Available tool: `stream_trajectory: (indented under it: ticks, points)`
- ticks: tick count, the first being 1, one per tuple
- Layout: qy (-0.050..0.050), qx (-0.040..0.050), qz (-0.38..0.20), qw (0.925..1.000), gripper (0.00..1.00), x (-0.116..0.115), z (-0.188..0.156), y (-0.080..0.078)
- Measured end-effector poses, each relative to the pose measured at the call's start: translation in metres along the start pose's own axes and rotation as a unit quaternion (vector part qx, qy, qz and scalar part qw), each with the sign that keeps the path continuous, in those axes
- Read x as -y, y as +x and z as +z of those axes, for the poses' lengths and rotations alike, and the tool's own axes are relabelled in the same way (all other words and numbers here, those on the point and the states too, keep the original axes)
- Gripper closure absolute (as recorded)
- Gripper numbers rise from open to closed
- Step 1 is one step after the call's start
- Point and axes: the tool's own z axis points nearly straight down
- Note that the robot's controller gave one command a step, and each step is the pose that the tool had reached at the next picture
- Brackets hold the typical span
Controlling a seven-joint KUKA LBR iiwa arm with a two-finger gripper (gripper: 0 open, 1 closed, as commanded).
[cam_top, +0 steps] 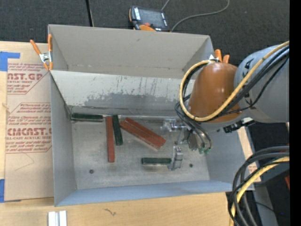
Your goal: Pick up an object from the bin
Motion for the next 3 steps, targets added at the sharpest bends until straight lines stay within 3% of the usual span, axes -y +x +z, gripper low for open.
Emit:
stream_trajectory:
  ticks: [1, 2, 3]
  points:
    - [-0.001, -0.0026, 0.075, 0.9972, 0.00, 0.008, 0.072, 0.027]
    - [-0.001, -0.0011, 0.075, 0.9972, 1.00, 0.008, 0.069, 0.026]
    - [0.000, 0.0040, 0.018, 0.9998, 1.00, 0.021, -0.059, 0.016]
